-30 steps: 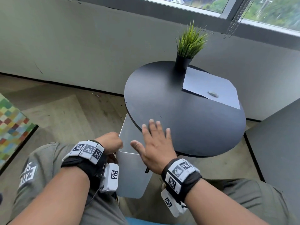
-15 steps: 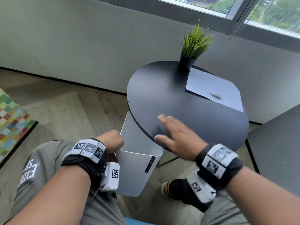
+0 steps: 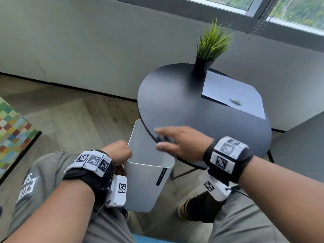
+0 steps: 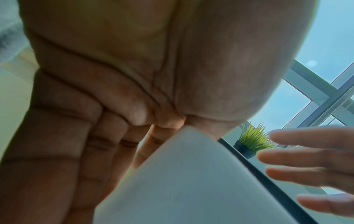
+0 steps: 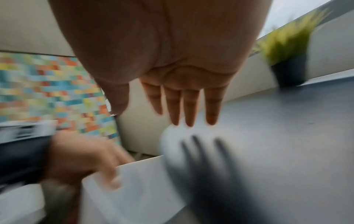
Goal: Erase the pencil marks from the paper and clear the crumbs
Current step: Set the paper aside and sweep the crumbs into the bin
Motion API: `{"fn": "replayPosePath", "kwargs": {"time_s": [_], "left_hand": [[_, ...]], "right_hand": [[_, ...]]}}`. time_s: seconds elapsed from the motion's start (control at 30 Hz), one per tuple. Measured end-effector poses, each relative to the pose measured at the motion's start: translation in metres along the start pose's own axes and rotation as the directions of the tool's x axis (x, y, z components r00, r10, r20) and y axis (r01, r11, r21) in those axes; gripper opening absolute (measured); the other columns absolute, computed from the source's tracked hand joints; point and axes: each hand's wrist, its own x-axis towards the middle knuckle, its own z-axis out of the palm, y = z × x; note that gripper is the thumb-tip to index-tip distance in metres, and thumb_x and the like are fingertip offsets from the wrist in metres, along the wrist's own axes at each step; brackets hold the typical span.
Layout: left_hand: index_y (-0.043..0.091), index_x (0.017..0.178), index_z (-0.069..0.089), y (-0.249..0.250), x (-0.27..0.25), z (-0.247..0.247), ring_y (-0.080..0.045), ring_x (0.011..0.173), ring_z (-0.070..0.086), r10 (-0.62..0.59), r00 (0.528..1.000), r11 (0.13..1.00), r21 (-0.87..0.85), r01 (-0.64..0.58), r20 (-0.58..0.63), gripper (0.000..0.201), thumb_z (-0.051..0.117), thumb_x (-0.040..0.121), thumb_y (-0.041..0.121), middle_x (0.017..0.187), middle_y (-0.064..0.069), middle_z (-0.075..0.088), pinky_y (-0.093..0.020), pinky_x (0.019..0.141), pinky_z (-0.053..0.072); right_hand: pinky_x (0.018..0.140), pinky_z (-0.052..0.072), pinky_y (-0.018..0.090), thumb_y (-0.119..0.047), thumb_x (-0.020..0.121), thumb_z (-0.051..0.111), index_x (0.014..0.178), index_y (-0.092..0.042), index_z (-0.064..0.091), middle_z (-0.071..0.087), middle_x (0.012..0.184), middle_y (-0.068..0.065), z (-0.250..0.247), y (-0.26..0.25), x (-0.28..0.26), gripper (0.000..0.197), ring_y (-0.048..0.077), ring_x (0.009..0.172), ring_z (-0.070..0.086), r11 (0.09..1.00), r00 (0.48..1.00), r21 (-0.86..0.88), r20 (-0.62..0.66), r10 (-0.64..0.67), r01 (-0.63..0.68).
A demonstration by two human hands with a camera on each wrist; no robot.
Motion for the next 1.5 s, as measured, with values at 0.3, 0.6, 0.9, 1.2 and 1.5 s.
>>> {"fn": "replayPosePath", "kwargs": {"time_s": [0.3, 0.6, 0.9, 1.2, 1.5], "left_hand": [[-0.008, 0.113, 0.061, -0.006, 0.008, -0.008, -0.043, 0.065, 0.073, 0.011, 0.994, 1.000, 0.006, -0.012, 0.111, 0.033, 0.045, 0.085, 0.000, 0.091, -0.034, 0.070, -0.062, 0.071, 0.059], [-0.006, 0.113, 0.060, -0.005, 0.010, -0.002, -0.044, 0.064, 0.072, 0.028, 0.992, 1.000, 0.006, -0.029, 0.119, 0.033, 0.043, 0.085, -0.002, 0.096, -0.038, 0.068, -0.055, 0.063, 0.060], [-0.012, 0.113, 0.060, -0.003, 0.008, 0.006, -0.045, 0.063, 0.072, 0.019, 0.992, 1.000, 0.008, -0.020, 0.121, 0.032, 0.045, 0.086, -0.006, 0.098, -0.041, 0.066, -0.053, 0.056, 0.059], [-0.012, 0.107, 0.064, -0.002, 0.009, 0.006, -0.043, 0.060, 0.071, 0.032, 0.992, 0.999, -0.010, -0.031, 0.119, 0.029, 0.045, 0.085, -0.007, 0.089, -0.040, 0.067, -0.060, 0.064, 0.058], [-0.013, 0.113, 0.061, -0.006, 0.013, 0.007, -0.048, 0.069, 0.072, 0.019, 0.993, 1.000, -0.013, -0.017, 0.118, 0.032, 0.044, 0.087, -0.005, 0.095, -0.042, 0.066, -0.065, 0.068, 0.057]], "right_hand": [[0.120, 0.011, 0.036, -0.070, 0.085, 0.040, 0.152, -0.033, 0.019, 0.002, 0.163, -0.008, 0.032, -0.020, -0.031, 0.079, 0.012, 0.149, 0.001, 0.983, 0.986, -0.106, 0.090, -0.141, 0.150], [0.117, 0.005, 0.058, -0.076, 0.087, 0.019, 0.154, -0.023, 0.009, -0.004, 0.163, 0.005, 0.051, 0.055, -0.068, 0.086, 0.028, 0.148, -0.006, 0.599, 0.577, 0.114, -0.181, 0.797, -0.792], [0.120, 0.006, 0.044, -0.067, 0.091, 0.036, 0.154, -0.028, 0.014, 0.011, 0.162, -0.007, 0.059, 0.018, -0.059, 0.077, 0.006, 0.148, 0.002, 0.938, 0.835, 0.226, -0.433, 0.340, -0.264], [0.118, -0.005, 0.055, -0.073, 0.090, 0.023, 0.155, -0.025, 0.000, -0.013, 0.163, 0.000, 0.085, -0.028, -0.034, 0.084, 0.020, 0.147, -0.020, 0.977, 0.975, -0.086, -0.131, 0.181, -0.193], [0.116, -0.009, 0.058, -0.069, 0.093, 0.013, 0.153, -0.034, 0.000, -0.019, 0.161, -0.002, 0.062, 0.015, -0.038, 0.071, 0.022, 0.146, -0.023, 0.810, 0.794, 0.040, -0.171, 0.583, -0.586]]}}
